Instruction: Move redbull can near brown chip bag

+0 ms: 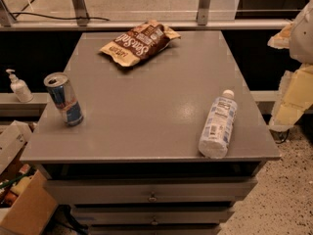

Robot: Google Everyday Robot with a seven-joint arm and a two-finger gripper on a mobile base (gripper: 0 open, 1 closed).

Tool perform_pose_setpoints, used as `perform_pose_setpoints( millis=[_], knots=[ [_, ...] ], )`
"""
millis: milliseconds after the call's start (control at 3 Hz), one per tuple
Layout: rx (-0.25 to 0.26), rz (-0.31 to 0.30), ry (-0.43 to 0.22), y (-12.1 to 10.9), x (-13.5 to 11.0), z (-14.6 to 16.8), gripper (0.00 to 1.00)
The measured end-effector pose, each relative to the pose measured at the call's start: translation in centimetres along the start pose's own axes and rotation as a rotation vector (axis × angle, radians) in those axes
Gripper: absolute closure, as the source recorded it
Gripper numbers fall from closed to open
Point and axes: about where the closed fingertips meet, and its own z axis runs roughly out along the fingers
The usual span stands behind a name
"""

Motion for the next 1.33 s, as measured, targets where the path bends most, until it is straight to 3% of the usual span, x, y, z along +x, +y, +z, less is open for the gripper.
perform_pose_setpoints(
  millis=[667,1000,1333],
  knots=[
    [0.01,0.018,-0.03,-0.3,-0.1,0.0,0.0],
    [0.021,0.067,-0.14,-1.8,-1.7,1.0,0.0],
    [0.011,0.087,-0.314,-4.0,-5.4,3.0,0.0]
  ],
)
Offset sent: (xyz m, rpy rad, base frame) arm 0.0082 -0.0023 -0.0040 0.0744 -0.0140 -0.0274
